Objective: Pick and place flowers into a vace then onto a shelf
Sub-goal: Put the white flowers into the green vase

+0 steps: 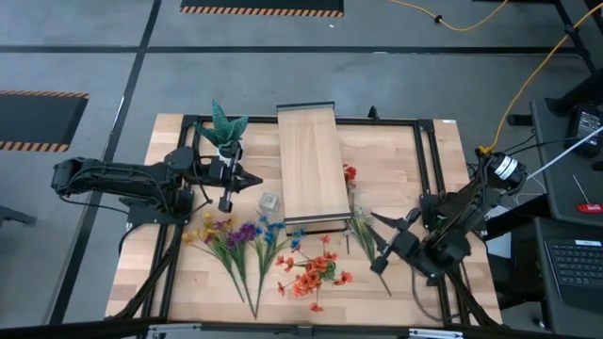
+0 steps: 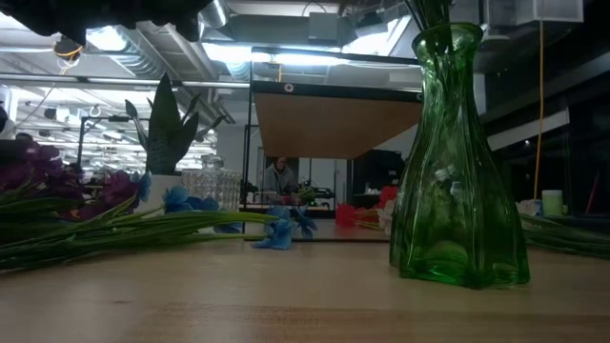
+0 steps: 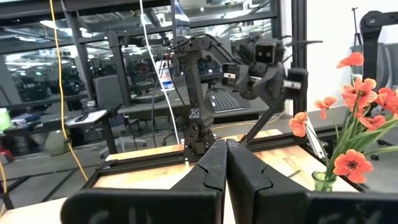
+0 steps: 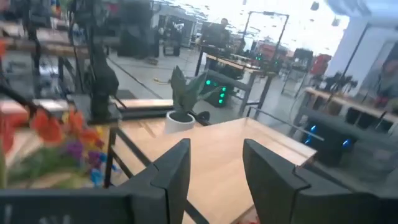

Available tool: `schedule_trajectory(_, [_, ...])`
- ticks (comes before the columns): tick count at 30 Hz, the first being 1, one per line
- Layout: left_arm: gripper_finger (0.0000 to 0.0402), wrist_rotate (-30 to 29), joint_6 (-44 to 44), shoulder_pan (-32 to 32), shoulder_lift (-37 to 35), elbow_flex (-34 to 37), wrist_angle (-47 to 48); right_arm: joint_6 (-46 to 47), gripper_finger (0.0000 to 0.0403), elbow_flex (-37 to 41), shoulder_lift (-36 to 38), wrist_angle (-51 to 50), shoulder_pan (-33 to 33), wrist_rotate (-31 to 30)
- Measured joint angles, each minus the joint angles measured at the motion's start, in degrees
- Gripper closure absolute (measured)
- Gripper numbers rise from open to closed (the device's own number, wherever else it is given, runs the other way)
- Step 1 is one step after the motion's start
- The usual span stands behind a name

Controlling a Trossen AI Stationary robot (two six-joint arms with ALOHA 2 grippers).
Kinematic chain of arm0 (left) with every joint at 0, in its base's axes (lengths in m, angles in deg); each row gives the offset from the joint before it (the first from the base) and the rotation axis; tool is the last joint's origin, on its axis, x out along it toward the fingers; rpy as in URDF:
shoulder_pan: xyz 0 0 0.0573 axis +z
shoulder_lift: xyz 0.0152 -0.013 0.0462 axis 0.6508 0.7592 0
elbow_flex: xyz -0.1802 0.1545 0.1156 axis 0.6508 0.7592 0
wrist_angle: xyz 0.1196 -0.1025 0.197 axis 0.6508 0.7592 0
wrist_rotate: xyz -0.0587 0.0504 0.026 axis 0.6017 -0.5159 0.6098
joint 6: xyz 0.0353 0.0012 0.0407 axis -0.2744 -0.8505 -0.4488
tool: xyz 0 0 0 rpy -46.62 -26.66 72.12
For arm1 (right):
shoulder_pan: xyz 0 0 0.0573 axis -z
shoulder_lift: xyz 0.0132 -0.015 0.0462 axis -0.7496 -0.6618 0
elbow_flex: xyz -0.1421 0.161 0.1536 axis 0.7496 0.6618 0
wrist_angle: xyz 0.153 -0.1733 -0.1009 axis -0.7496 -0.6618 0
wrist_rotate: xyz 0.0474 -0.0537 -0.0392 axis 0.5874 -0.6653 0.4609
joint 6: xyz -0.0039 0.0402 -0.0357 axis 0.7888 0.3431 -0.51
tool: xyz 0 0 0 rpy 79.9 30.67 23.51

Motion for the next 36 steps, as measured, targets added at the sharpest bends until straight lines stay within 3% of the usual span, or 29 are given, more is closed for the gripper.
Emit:
schedule_trajectory(8, [0.0398,0.0,0.0,0.0,0.0,0.0,0.0,-8.9,0.0274,0.0,0.6,0.7,1.3,0.0])
schedule_trajectory(13, [0.0398,0.0,-0.1,0.0,0.0,0.0,0.0,-15.5,0.0299,0.0,4.7,0.4,6.5,0.0])
schedule_trajectory(18, [0.0398,0.0,-2.8,0.0,0.0,0.0,-0.1,-15.4,0.0323,0.0,11.0,-10.5,12.4,0.0])
schedule_trajectory(22, [0.0398,0.0,-3.2,0.0,0.0,0.0,-0.3,-15.2,0.0352,0.1,15.2,-14.8,13.4,0.0])
schedule_trajectory(27, [0.0398,0.0,-1.6,0.0,0.0,0.0,0.0,-15.3,0.0397,0.1,16.9,-17.8,9.3,0.0])
schedule_trajectory(36, [0.0398,0.0,0.1,0.0,0.0,0.0,0.0,-11.6,0.04,0.1,16.8,-17.6,-4.0,0.0])
